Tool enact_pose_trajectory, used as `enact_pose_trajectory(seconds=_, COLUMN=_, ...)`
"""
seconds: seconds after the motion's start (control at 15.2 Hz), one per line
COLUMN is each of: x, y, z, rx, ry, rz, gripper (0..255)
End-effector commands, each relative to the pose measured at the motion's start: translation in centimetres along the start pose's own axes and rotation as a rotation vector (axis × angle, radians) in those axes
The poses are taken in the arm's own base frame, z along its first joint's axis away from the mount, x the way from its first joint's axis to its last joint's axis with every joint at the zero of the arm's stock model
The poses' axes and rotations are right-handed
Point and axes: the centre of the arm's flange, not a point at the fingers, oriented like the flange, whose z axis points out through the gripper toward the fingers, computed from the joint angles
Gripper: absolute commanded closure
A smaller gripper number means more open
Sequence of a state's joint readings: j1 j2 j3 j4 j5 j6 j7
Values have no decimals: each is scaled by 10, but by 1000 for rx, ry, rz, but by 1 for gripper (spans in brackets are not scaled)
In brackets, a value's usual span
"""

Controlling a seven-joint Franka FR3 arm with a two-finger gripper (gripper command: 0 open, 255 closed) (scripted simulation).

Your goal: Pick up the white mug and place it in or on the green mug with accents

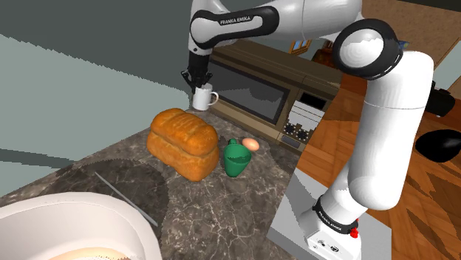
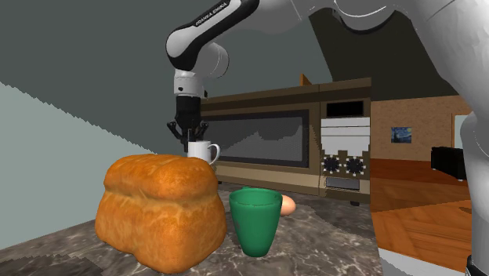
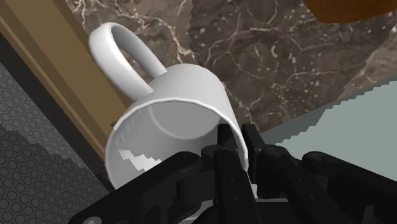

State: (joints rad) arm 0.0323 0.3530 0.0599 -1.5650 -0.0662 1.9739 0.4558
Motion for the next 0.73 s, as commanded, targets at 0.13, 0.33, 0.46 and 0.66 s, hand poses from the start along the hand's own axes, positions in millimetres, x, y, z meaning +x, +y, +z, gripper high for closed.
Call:
enact_pose_trajectory(seconds=0.13, x=1, y=1, z=-21, rx=0, ry=0, rz=0, gripper=255)
enact_pose_trajectory(seconds=0.33, x=2, y=1, z=-37, rx=0, ry=0, rz=0, gripper=255)
enact_pose_trajectory(seconds=0.46, x=3, y=1, z=-47, rx=0, ry=0, rz=0, gripper=255)
enact_pose_trajectory(seconds=0.66, x=4, y=2, z=-63, rx=0, ry=0, rz=0, gripper=255)
